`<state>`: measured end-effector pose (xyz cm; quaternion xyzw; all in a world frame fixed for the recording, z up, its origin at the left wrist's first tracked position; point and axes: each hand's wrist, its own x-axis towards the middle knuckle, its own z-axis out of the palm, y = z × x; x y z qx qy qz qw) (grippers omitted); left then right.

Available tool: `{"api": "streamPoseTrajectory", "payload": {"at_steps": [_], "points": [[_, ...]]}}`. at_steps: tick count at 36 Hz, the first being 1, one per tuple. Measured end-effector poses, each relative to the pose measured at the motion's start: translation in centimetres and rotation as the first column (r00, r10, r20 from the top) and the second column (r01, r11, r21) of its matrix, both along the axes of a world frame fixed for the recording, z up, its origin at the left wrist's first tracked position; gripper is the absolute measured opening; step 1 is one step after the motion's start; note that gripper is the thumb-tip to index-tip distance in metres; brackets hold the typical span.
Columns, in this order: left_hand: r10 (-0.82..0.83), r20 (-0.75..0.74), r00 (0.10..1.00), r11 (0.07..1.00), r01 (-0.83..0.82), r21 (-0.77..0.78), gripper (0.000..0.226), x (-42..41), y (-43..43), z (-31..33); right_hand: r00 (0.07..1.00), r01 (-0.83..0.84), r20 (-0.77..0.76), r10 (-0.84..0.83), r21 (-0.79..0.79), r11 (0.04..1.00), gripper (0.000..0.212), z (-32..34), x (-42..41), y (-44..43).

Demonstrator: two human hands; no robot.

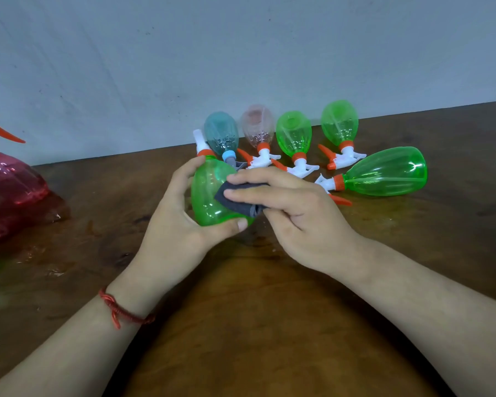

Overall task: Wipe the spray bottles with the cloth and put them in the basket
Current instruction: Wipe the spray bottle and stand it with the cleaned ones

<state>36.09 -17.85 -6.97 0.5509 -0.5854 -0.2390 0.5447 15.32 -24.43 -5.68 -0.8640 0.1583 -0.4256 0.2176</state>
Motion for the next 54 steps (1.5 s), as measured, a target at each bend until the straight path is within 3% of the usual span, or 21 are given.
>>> {"api": "streamPoseTrajectory", "payload": {"at_steps": [5, 10, 14, 17, 22, 28, 36, 44, 54], "points": [[-0.04, 0.141, 0.989, 0.999, 0.039, 0.014, 0.113, 0.3, 0.1, -0.4, 0.993, 0.075, 0.081, -0.091, 0.174, 0.982, 0.055, -0.1, 0.6, -0.3], [-0.126, 0.118, 0.985, 0.992, 0.124, 0.031, 0.112, -0.3, 0.5, -0.2, 0.988, 0.072, 0.094, -0.12, 0.404, 0.912, 0.052, 0.2, 0.7, -0.7], [-0.207, 0.058, 0.977, 0.978, 0.208, -0.006, 0.106, -1.5, 1.3, 0.6, 0.969, -0.047, 0.228, -0.093, 0.542, 0.839, 0.053, 1.1, 0.5, -0.8], [-0.232, 0.088, 0.969, 0.972, 0.235, -0.022, 0.107, -1.4, 1.4, 0.9, 0.961, -0.026, 0.254, -0.11, 0.48, 0.877, 0.052, 1.3, 0.3, -0.7], [-0.215, 0.197, 0.956, 0.975, 0.222, -0.013, 0.107, -1.0, 1.0, 0.4, 0.977, 0.089, 0.158, -0.146, 0.322, 0.943, 0.047, 0.6, 0.5, -0.8], [-0.17, 0.197, 0.966, 0.981, 0.185, -0.06, 0.107, -1.2, 0.6, -0.2, 0.983, 0.138, 0.099, -0.157, 0.173, 0.975, 0.055, 0.3, 0.3, -0.9], [0.045, 0.153, 0.987, 0.995, -0.03, -0.096, 0.109, 0.5, -0.1, -0.6, 0.997, 0.049, -0.054, -0.05, -0.028, 0.998, 0.05, 0.0, 0.3, 0.3], [0.051, -0.095, 0.994, 0.997, -0.057, -0.058, 0.102, 1.1, -0.4, 0.4, 0.989, 0.008, -0.143, -0.025, -0.118, 0.993, 0.051, 0.5, 0.2, 1.0], [-0.049, 0.051, 0.998, 0.998, 0.051, -0.039, 0.108, 0.8, 0.1, 0.0, 0.996, 0.077, -0.037, -0.077, 0.001, 0.997, 0.055, 0.3, 0.2, 0.6]]}}
